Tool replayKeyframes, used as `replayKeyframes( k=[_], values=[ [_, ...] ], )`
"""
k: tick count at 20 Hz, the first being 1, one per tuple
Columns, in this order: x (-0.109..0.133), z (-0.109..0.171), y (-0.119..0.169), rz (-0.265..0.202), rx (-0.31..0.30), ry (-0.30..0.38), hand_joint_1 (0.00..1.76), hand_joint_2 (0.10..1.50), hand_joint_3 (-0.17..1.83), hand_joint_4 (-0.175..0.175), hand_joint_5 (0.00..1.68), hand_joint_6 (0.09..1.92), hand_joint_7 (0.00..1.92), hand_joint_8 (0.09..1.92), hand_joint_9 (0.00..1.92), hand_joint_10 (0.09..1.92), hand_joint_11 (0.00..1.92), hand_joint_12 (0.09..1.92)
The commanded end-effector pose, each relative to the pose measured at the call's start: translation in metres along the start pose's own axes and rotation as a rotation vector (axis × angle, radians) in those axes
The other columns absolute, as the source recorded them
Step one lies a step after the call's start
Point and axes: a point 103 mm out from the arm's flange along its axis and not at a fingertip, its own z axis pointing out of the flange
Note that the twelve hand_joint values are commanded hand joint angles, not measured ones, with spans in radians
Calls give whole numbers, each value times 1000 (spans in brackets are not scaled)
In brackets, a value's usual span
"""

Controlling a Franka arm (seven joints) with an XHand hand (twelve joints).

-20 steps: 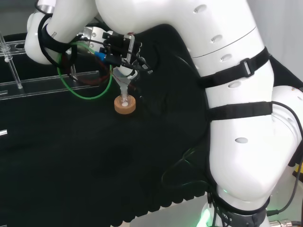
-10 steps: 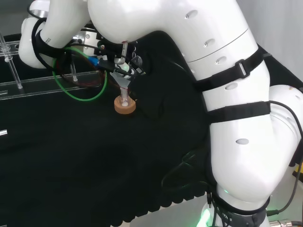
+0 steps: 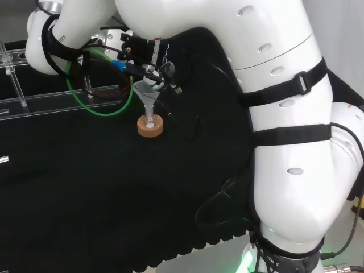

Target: Pour all the NaCl from the weighing funnel into the round-bottom flask.

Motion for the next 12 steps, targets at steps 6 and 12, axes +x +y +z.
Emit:
replayKeyframes(
  k=[6,12],
  values=[
    [13,-25,-4,11,-13,-52,1235,457,842,-175,1658,87,1920,221,1920,369,1890,310],
    [12,-12,-4,0,-12,7,1235,456,843,-175,1659,87,1920,221,1920,369,1890,309]
  ],
)
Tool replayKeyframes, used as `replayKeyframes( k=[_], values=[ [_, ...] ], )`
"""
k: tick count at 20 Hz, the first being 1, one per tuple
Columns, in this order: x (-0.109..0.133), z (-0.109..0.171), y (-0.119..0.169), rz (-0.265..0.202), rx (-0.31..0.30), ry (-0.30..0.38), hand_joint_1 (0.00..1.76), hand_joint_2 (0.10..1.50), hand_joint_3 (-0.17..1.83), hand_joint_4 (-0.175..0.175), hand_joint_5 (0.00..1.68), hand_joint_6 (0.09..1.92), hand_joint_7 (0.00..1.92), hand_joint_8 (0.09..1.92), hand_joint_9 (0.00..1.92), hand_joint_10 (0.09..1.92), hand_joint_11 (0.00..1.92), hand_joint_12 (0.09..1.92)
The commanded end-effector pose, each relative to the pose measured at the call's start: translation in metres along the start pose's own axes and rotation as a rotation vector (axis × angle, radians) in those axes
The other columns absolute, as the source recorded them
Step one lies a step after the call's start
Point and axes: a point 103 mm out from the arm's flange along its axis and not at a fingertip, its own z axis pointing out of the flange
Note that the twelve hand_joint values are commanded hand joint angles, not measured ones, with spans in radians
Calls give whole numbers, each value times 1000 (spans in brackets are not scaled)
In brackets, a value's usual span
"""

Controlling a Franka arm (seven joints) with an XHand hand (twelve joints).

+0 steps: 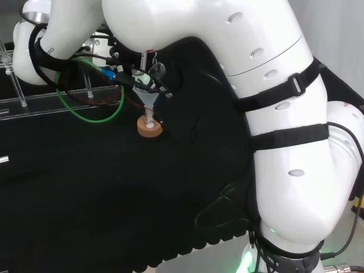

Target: Pour all the NaCl from the weighing funnel into the round-bottom flask.

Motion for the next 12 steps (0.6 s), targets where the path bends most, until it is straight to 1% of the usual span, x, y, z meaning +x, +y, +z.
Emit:
replayKeyframes(
  k=[1,4,5,6,8,11,12],
  values=[
    [-5,18,-3,-1,-13,51,1235,456,843,-175,1659,87,1920,221,1920,370,1890,309],
    [-14,29,-11,6,-52,102,1235,456,843,-175,1659,87,1920,221,1920,370,1891,309],
    [-22,37,-17,16,-83,132,1235,456,843,-175,1659,87,1920,221,1920,370,1891,309],
    [-25,41,-21,21,-105,148,1235,456,843,-175,1659,87,1920,221,1920,370,1891,308],
    [-36,51,-30,34,-171,213,1235,456,843,-175,1659,87,1920,222,1920,370,1891,308],
    [-47,64,-42,49,-264,289,1235,456,843,-175,1659,87,1920,222,1920,370,1891,308],
    [-56,73,-49,64,-326,339,1235,456,843,-175,1659,87,1920,222,1920,370,1891,308]
  ],
)
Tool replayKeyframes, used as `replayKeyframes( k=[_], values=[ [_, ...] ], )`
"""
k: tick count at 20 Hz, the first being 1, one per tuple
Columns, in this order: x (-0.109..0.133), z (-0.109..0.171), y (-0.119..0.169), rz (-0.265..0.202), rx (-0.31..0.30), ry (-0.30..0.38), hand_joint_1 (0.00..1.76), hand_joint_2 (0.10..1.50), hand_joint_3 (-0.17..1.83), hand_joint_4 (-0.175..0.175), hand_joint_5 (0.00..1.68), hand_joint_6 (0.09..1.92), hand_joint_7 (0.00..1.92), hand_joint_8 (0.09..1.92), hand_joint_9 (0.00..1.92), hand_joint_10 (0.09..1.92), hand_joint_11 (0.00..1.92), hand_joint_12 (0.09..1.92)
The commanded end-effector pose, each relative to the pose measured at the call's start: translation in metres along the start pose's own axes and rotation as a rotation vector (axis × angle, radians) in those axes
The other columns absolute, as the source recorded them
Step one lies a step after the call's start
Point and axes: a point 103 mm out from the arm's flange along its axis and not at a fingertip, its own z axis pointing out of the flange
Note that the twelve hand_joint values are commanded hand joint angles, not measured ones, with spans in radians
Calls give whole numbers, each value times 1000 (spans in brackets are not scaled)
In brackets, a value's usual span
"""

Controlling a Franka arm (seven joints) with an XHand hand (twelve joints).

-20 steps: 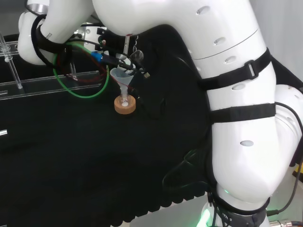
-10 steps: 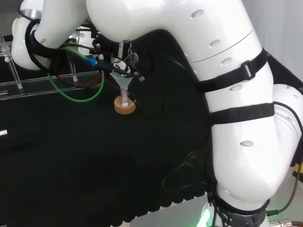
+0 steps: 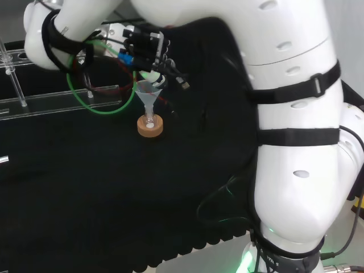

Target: Pour all the NaCl from the weighing funnel into the round-bottom flask.

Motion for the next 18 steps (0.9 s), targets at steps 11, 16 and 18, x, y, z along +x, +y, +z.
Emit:
replayKeyframes(
  k=[11,16,18],
  values=[
    [-91,108,-70,122,-521,482,1236,455,845,-175,1659,87,1920,223,1920,372,1892,306],
    [-99,149,-67,104,-596,606,1236,454,845,-175,1660,87,1920,224,1920,372,1891,305],
    [-104,171,-63,96,-620,654,1236,454,846,-175,1660,87,1920,224,1920,372,1891,304]
  ],
)
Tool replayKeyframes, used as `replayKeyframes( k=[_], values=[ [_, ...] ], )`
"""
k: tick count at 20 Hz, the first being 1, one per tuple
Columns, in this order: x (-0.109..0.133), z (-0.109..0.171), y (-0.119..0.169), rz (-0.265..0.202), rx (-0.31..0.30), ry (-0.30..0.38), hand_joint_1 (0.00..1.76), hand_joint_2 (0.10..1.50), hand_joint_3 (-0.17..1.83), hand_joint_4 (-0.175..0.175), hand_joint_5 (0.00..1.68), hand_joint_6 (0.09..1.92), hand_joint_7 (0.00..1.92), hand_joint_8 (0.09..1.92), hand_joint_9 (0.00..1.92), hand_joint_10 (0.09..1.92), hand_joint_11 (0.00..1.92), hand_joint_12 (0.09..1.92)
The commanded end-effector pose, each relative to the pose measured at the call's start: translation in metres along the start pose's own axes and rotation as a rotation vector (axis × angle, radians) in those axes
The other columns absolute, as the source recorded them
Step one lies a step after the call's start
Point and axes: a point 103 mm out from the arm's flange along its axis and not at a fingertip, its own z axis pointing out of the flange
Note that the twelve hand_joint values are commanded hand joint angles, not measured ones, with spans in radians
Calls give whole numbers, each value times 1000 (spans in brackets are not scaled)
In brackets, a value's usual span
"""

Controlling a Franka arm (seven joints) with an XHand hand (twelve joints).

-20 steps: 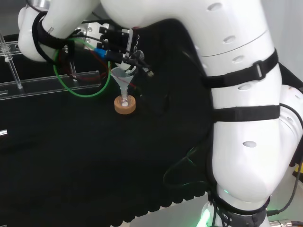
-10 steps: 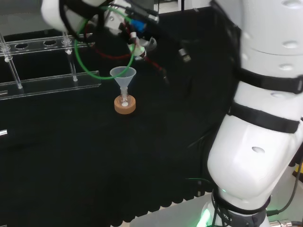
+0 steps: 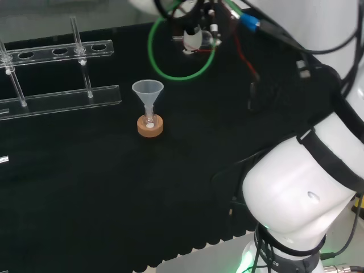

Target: Pour all the NaCl from the weighing funnel into the round-bottom flask.

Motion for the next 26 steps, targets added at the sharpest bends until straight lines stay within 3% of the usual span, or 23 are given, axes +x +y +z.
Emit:
replayKeyframes(
  k=[1,3,9,15,19,23,26],
  values=[
    [-54,62,-31,17,-98,211,1236,454,846,-175,1660,87,1920,224,1920,372,1891,304],
    [-71,77,-38,28,-99,221,1236,453,846,-175,1660,87,1920,224,1920,372,1891,304],
    [-80,104,-40,47,-81,244,1236,452,848,-175,1660,87,1920,225,1920,373,1890,303],
    [-70,105,-21,14,-112,240,1236,452,849,-175,1661,87,1920,226,1920,374,1891,303],
    [-64,107,-12,-9,-149,295,1236,451,849,-175,1661,87,1920,227,1920,374,1892,302],
    [-58,117,0,18,-172,374,1236,451,850,-175,1661,87,1920,228,1920,374,1892,302],
    [-54,119,3,33,-169,390,1237,450,851,-175,1661,87,1920,229,1920,375,1892,302]
  ],
)
